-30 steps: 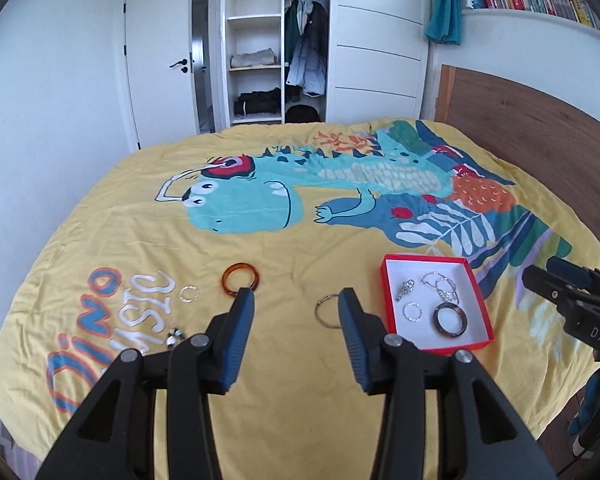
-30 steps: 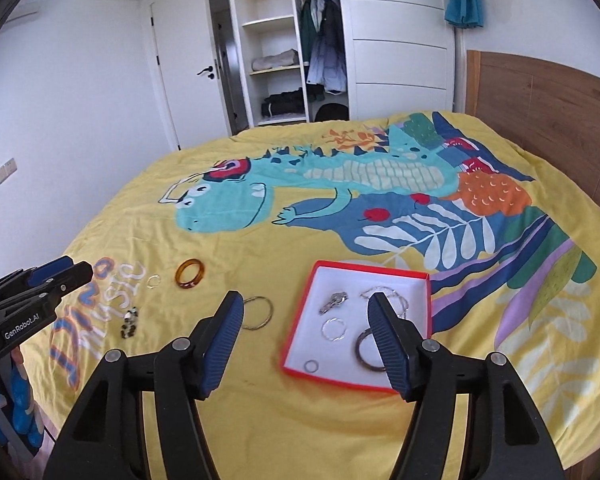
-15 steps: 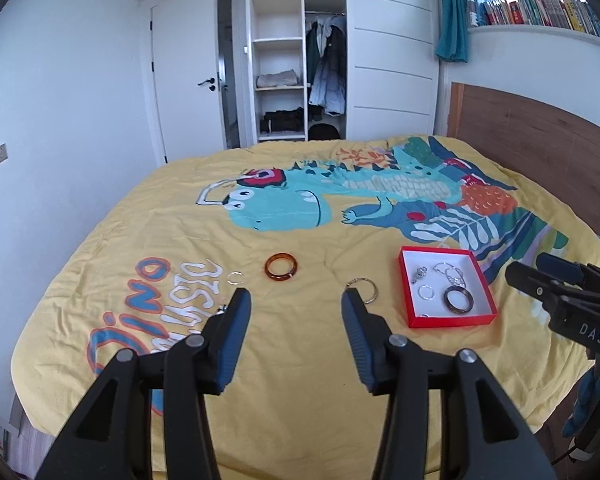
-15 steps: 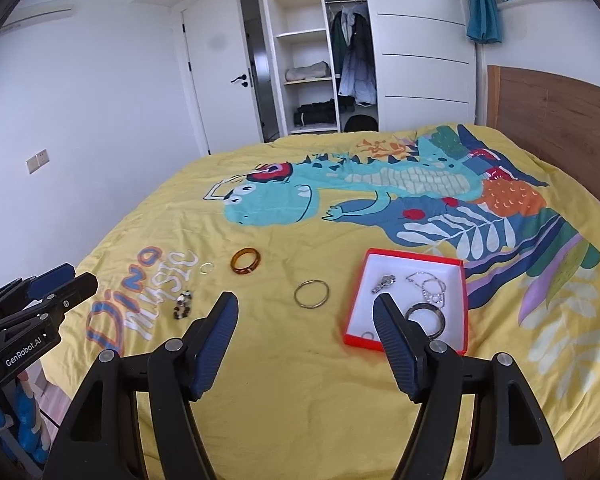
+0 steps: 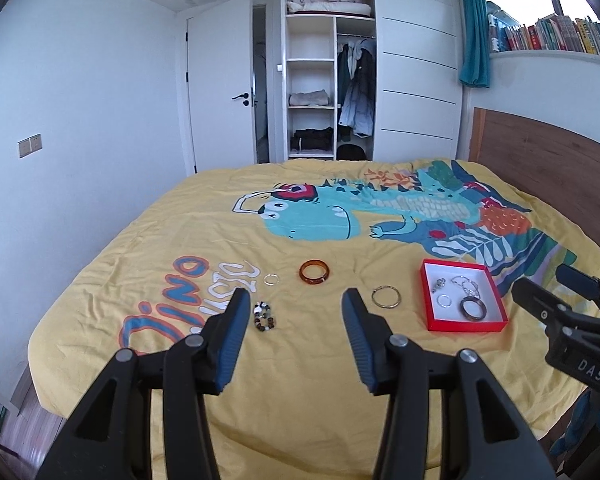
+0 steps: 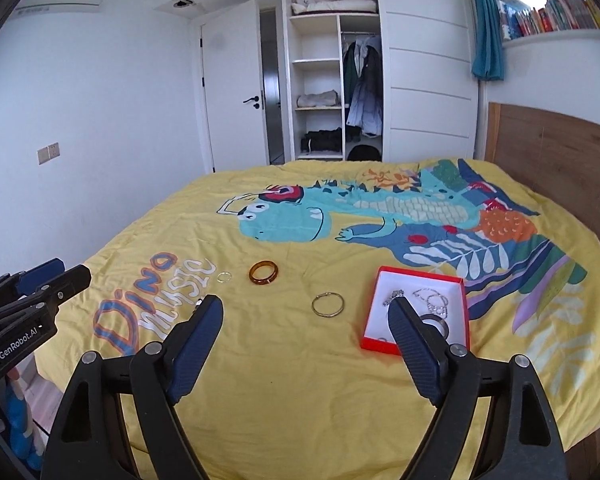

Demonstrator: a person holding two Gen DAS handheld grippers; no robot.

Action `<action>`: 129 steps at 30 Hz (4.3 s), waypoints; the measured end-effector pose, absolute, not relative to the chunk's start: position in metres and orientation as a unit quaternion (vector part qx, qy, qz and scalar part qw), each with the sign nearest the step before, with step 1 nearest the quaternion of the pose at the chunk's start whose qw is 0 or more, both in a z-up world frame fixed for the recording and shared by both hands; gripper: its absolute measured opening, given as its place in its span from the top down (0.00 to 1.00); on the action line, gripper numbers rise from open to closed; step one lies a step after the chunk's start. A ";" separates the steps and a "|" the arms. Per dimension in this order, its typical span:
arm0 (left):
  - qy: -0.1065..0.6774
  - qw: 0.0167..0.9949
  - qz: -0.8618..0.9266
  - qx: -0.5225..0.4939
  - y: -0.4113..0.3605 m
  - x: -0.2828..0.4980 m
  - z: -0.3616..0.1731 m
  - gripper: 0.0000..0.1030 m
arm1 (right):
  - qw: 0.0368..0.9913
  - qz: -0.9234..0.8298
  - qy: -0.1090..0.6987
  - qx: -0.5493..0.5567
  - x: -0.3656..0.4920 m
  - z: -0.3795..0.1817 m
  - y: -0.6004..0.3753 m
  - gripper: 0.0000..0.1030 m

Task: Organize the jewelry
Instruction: 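Lift both tools up and away from the red box, then grasp the beaded bracelet with the left tool while the right tool grasps the large silver hoop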

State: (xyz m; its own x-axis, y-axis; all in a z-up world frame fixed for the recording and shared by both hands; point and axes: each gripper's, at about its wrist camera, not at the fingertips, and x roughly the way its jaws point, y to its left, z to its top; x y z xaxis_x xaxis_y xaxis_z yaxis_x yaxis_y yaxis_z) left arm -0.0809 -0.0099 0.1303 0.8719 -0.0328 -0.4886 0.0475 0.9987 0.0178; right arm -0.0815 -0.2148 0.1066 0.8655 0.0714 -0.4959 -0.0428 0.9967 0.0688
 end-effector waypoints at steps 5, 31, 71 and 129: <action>0.252 0.967 -0.018 0.006 -0.003 -0.088 0.131 0.56 | 0.966 0.045 0.253 0.032 -0.089 0.106 -0.204 0.12; 0.320 0.947 -0.017 -0.010 0.016 -0.050 0.090 0.55 | 0.934 0.117 0.336 0.036 -0.049 0.047 -0.166 0.00; 0.400 0.916 -0.002 0.015 0.017 0.012 0.024 0.55 | 0.906 0.115 0.407 0.029 0.003 -0.015 -0.156 0.00; 0.486 0.872 0.000 -0.054 0.069 0.238 -0.162 0.56 | 0.851 0.077 0.518 0.040 0.264 -0.172 -0.215 0.35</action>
